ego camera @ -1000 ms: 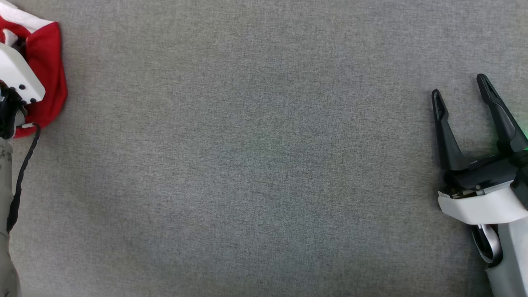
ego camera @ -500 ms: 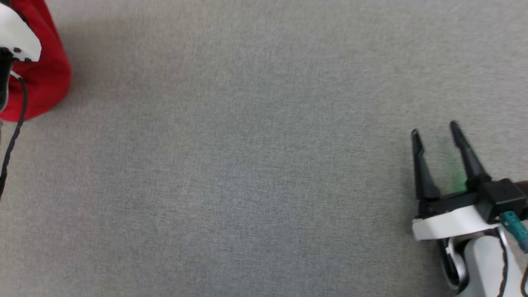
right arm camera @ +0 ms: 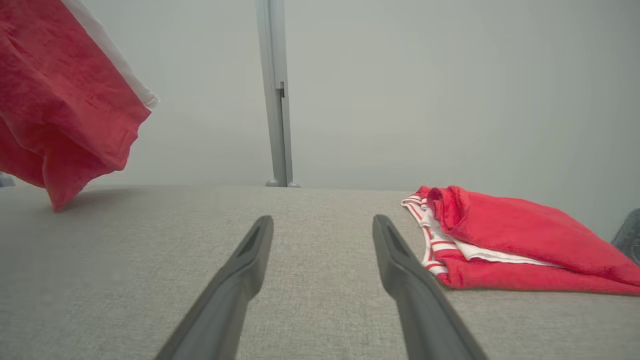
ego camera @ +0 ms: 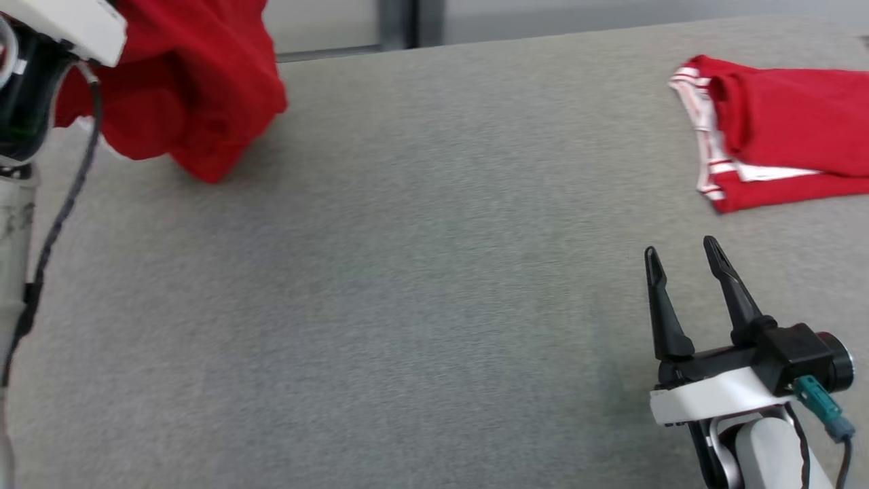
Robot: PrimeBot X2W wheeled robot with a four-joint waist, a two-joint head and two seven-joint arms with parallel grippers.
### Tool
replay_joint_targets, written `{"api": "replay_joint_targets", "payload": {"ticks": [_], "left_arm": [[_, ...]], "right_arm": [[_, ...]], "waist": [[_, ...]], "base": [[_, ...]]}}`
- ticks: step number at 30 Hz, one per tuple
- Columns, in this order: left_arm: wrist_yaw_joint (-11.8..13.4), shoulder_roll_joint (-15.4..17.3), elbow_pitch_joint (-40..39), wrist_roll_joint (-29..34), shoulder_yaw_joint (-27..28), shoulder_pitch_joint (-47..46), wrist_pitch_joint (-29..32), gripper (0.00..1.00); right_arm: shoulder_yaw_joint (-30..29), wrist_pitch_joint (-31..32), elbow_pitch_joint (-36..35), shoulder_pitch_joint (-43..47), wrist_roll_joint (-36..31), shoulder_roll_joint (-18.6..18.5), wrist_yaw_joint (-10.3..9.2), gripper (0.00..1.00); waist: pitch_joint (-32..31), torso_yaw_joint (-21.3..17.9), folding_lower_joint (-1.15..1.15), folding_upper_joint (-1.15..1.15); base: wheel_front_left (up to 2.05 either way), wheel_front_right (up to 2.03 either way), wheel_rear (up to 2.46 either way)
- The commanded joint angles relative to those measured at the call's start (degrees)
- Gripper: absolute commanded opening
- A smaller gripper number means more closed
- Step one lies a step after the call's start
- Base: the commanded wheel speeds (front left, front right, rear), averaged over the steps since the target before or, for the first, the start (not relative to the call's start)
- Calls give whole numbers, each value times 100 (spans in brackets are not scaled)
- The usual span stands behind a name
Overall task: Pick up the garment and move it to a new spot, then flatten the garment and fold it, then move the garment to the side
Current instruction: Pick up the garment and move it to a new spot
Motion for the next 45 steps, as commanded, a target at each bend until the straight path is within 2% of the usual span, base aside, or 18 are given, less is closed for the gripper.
{"api": "replay_joint_targets", "payload": {"ticks": [1,7,12,19,22,23,24,27,31,34,39,42,45], "left_arm": [[33,-30,-116,-59,17,102,32,0],[161,-349,-992,-539,-69,731,312,0],[327,-397,-1409,-605,-255,1984,195,0],[420,-597,-1113,-767,-612,4017,-269,0],[240,-864,-899,-1067,-745,4581,-519,0],[183,-912,-827,-1149,-768,4690,-600,30],[157,-932,-772,-1191,-761,4783,-726,100],[84,-1101,-660,-1258,-769,5009,-1175,100],[58,-1124,-643,-991,-755,5249,-1844,100],[280,-1084,-639,-599,-752,5440,-2129,100],[803,-1130,-780,230,-491,5862,-2318,100],[1087,-1347,-1210,941,2,6188,-2323,100],[1167,-1614,-1549,1374,430,6460,-2325,100]], "right_arm": [[-31,-3,-47,48,-32,-4,-13,100],[-272,-3,-279,195,37,9,-13,100],[-398,-3,-333,327,102,10,-13,100],[-520,-3,-279,590,42,6,-13,100],[-556,-2,-266,667,-28,4,-13,100],[-578,-2,-259,692,-51,7,-13,100],[-563,-2,-245,700,-82,6,-13,100],[-579,-3,-237,753,-144,3,-13,100],[-528,-2,-191,874,-149,-45,-13,100],[-468,-2,-164,975,-125,-60,-13,100],[-364,-3,-121,1123,-82,-53,-13,100],[-349,-3,-127,1193,-47,-51,-13,100],[-337,-2,-148,1242,-26,-48,-13,100]], "waist": [[-267,-499,1,0],[-278,-926,1,0],[-261,-1003,1,0],[-310,-545,1,0],[-371,-260,1,0],[-402,-151,1,0],[-435,-72,1,0],[-594,201,1,0],[-843,523,1,0],[-1034,723,1,0],[-1293,898,1,0],[-1372,934,1,0],[-1418,949,1,0]], "base": [[0,0,0],[0,0,0],[0,0,0],[0,0,0],[0,0,0],[0,0,0],[0,0,0],[0,0,0],[0,0,0],[0,0,0],[0,0,0],[0,0,0],[0,0,0]]}}
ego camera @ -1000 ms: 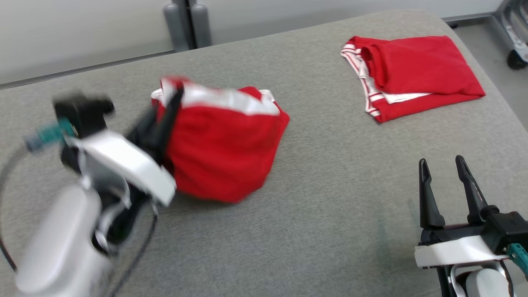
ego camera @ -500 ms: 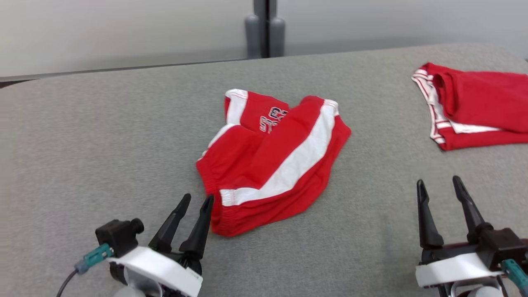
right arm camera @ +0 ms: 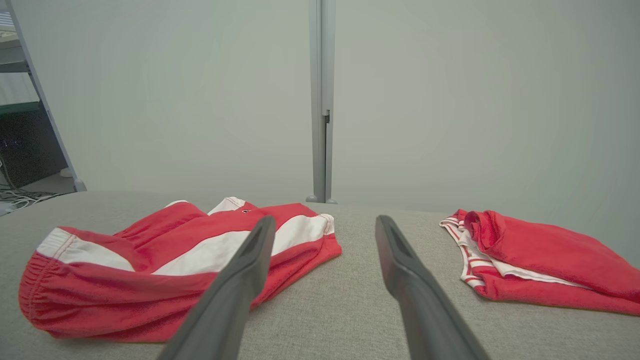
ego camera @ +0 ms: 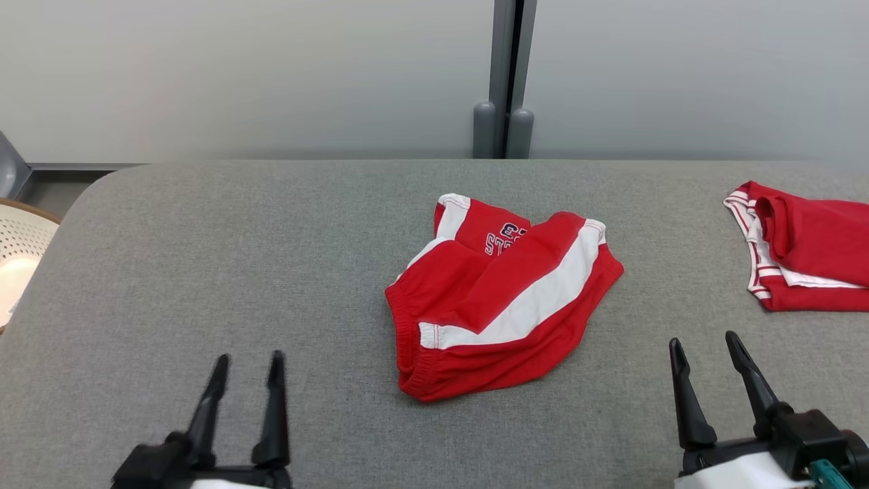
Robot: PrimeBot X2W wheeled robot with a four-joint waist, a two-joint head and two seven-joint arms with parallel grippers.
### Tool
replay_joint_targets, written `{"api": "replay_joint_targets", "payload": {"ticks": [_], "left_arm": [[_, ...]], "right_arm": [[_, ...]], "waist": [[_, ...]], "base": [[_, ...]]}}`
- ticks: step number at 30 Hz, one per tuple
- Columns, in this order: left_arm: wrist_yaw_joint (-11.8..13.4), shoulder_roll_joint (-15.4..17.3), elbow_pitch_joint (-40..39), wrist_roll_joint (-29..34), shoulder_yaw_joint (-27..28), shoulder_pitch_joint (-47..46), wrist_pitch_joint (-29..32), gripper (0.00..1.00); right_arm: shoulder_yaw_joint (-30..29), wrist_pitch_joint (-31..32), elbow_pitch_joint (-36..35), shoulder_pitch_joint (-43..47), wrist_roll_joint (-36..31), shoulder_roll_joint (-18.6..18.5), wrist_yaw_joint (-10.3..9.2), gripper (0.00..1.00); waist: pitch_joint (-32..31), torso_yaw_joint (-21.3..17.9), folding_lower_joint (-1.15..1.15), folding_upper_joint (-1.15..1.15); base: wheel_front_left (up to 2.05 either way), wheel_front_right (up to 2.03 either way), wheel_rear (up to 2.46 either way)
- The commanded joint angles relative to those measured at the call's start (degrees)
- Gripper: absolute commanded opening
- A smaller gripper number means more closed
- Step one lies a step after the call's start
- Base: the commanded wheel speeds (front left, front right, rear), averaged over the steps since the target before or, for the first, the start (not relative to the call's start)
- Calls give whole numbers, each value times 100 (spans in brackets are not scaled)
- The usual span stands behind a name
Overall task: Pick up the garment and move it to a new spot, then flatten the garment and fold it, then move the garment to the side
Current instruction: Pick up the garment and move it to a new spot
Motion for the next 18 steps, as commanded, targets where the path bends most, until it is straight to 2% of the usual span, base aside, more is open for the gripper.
{"api": "replay_joint_targets", "payload": {"ticks": [1,3,5,10,14,18], "left_arm": [[57,-147,-168,236,279,199,-24,100],[7,-358,-427,582,730,424,-24,100],[-105,-494,-593,1000,956,577,-25,100],[-275,-558,-564,2011,1005,835,-25,100],[-208,-579,-378,2154,934,902,-27,100],[-136,-583,-353,2082,876,849,-26,100]], "right_arm": [[-23,-4,-37,100,30,-28,-13,100],[-18,-3,-63,193,81,-22,-13,100],[22,-3,-104,264,120,-17,-13,100],[453,-4,-155,480,197,-37,-13,100],[741,-3,-159,587,351,-55,-13,100],[771,-4,-204,639,421,-51,-13,100]], "waist": [[-64,37,0,0],[-99,45,0,0],[-121,48,0,0],[-163,32,0,0],[-191,-16,0,0],[-198,-36,0,0]], "base": [[0,0,0],[0,0,0],[0,0,0],[0,0,0],[0,0,0],[0,0,0]]}}
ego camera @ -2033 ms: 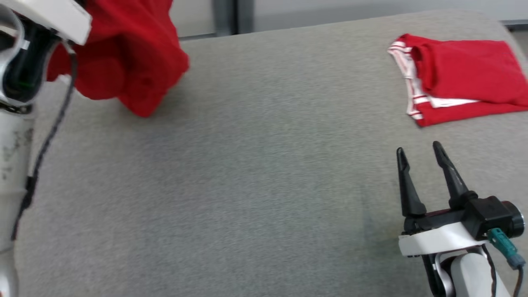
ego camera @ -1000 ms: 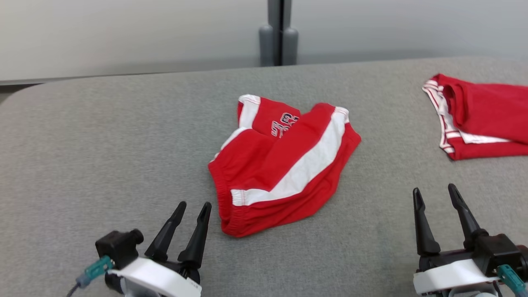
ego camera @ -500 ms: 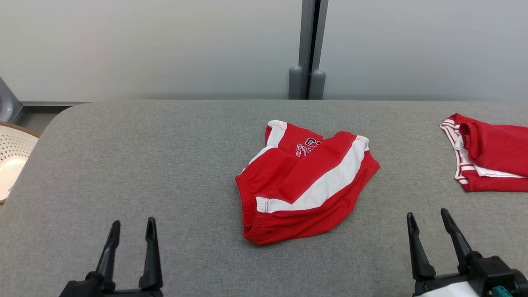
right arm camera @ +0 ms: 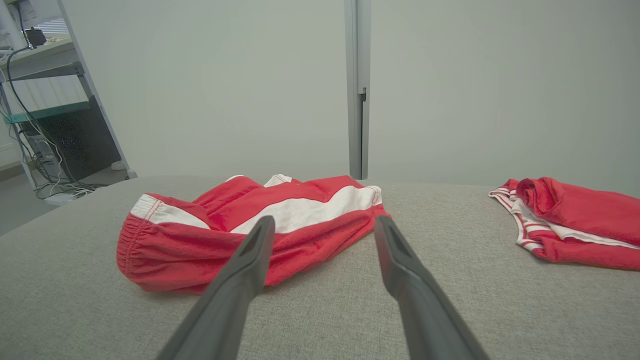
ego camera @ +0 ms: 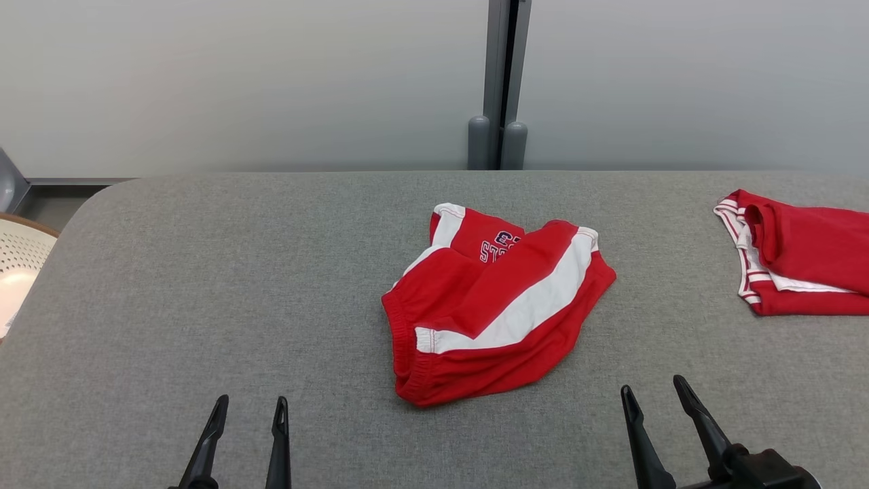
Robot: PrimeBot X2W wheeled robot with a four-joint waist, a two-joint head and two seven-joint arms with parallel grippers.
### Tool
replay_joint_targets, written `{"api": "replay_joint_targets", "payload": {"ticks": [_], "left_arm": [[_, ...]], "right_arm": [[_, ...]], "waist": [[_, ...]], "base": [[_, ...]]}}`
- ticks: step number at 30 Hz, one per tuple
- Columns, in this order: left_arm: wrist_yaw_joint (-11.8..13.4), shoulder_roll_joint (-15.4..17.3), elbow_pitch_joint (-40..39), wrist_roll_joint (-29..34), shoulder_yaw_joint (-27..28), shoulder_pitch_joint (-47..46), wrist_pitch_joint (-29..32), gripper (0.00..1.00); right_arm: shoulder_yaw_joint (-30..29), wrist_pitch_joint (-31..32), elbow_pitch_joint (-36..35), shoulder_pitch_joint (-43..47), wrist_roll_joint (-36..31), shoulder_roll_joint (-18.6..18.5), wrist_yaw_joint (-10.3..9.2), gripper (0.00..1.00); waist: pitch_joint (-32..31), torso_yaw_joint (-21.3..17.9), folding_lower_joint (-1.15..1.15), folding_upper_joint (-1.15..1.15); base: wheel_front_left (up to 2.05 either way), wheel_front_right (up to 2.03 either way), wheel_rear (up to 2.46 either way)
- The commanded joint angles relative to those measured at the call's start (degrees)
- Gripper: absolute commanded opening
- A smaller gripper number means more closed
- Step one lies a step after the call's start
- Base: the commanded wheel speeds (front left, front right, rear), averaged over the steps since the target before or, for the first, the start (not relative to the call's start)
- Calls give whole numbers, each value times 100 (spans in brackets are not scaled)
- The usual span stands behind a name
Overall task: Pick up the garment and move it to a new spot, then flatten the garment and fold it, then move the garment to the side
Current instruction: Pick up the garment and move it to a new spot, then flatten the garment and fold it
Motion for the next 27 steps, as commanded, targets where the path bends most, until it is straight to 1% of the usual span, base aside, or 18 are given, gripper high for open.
{"api": "replay_joint_targets", "payload": {"ticks": [1,10,12,13,15,17,19,20,22,24,25,27], "left_arm": [[44,17,1,-18,-2,-82,-25,100],[40,14,16,18,-50,-131,-25,100],[-12,13,34,-100,-72,-139,-25,100],[-82,13,81,-230,-104,-136,-25,100],[-356,11,185,-492,-217,-198,-25,100],[-645,11,424,-784,-364,-301,-25,100],[-827,13,771,-1199,-601,-442,-25,100],[-882,13,959,-1221,-753,-569,-25,100],[-940,13,1347,-1499,-1052,-874,-25,100],[-965,21,1636,-1736,-1335,-1238,168,100],[-965,21,1636,-1736,-1335,-1238,168,100],[-970,65,1659,-2170,-1696,-1628,413,100]], "right_arm": [[-5,-4,-35,62,42,-31,-13,100],[-90,-3,-71,0,71,-12,-13,100],[-103,-4,-74,8,77,-8,-13,100],[-109,-3,-73,13,88,-7,-13,100],[-125,-4,-64,17,114,1,-13,100],[-140,-4,-66,6,129,6,-13,100],[-133,-4,-66,-19,131,10,-13,100],[-123,-3,-70,-52,125,11,-13,100],[-90,-4,-63,-139,107,1,-13,100],[-70,-4,-58,-213,106,-40,-13,100],[-70,-4,-58,-213,106,-40,-13,100],[-67,-4,-62,-279,107,-81,-13,100]], "waist": [[1,-8,0,0],[15,-29,0,0],[22,-21,0,0],[27,-15,0,0],[46,-3,0,0],[73,10,0,0],[115,18,0,0],[154,14,0,0],[245,-6,0,0],[342,-33,0,0],[342,-33,0,0],[445,-58,0,0]], "base": [[0,0,0],[0,0,0],[0,0,0],[0,0,0],[0,0,0],[0,0,0],[0,0,0],[0,0,0],[0,0,0],[0,0,0],[0,0,0],[0,0,0]]}}
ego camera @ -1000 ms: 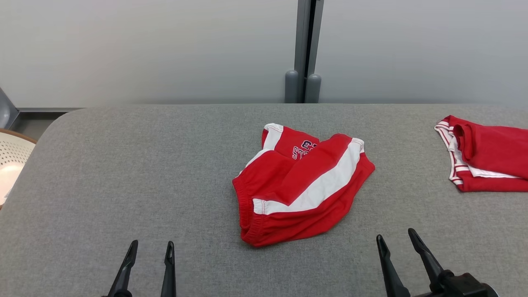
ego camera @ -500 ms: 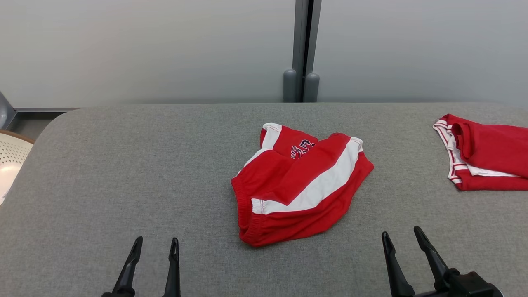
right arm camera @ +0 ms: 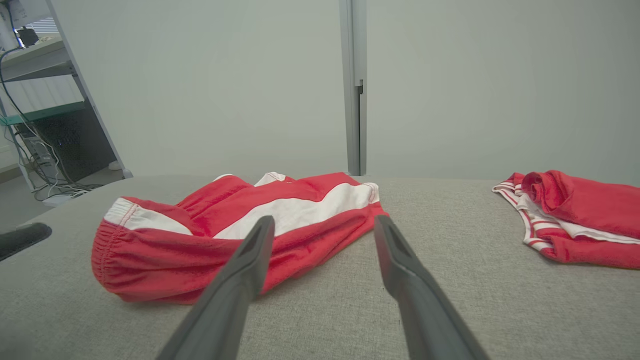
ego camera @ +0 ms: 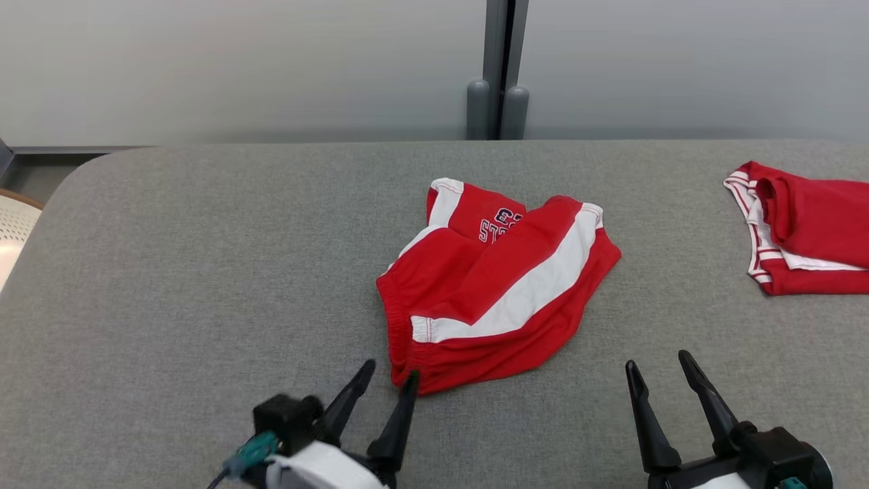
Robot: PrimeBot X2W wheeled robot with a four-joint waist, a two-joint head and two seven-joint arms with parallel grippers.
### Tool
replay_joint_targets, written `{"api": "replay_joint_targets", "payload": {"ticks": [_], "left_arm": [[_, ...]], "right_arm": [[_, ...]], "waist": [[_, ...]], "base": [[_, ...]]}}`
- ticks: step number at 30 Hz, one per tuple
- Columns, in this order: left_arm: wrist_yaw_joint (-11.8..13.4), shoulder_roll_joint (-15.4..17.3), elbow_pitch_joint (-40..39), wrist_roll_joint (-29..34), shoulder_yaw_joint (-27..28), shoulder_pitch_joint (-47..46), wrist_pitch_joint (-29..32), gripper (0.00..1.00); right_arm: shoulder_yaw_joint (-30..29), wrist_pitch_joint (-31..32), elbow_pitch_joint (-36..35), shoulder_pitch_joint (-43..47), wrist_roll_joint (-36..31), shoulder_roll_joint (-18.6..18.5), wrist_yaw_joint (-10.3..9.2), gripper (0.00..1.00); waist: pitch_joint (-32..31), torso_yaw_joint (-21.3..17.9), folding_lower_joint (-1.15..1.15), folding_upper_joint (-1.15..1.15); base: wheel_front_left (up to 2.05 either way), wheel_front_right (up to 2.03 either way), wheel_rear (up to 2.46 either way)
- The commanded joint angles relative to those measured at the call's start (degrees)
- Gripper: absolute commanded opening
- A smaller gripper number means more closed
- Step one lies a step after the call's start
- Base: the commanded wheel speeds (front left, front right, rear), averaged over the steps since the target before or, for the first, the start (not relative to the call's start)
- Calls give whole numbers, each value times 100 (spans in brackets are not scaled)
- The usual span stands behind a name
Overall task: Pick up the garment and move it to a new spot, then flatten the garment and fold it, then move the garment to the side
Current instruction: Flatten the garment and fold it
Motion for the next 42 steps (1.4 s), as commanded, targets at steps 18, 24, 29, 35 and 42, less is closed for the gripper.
{"api": "replay_joint_targets", "payload": {"ticks": [18,24,29,35,42], "left_arm": [[-11,917,-376,-1816,-758,-1228,1133,50],[-12,1009,-412,-1955,-862,-1271,1171,0],[-12,1113,-616,-2075,-881,-1108,1164,0],[113,1574,-1387,-2315,-638,-588,1278,0],[505,2318,-2224,-2436,-51,129,1249,0]], "right_arm": [[-47,-4,-28,-349,-18,-93,-13,100],[-51,-4,-15,-385,-3,-69,-13,100],[-163,-4,-59,-316,-7,-61,-13,100],[-247,-4,-145,-265,-32,-175,-13,100],[-259,-4,-202,-331,385,-412,-13,100]], "waist": [[629,-379,0,0],[630,-443,0,0],[621,-369,0,0],[727,-26,0,0],[898,427,0,0]], "base": [[0,0,0],[0,0,0],[0,0,0],[0,0,0],[0,0,0]]}}
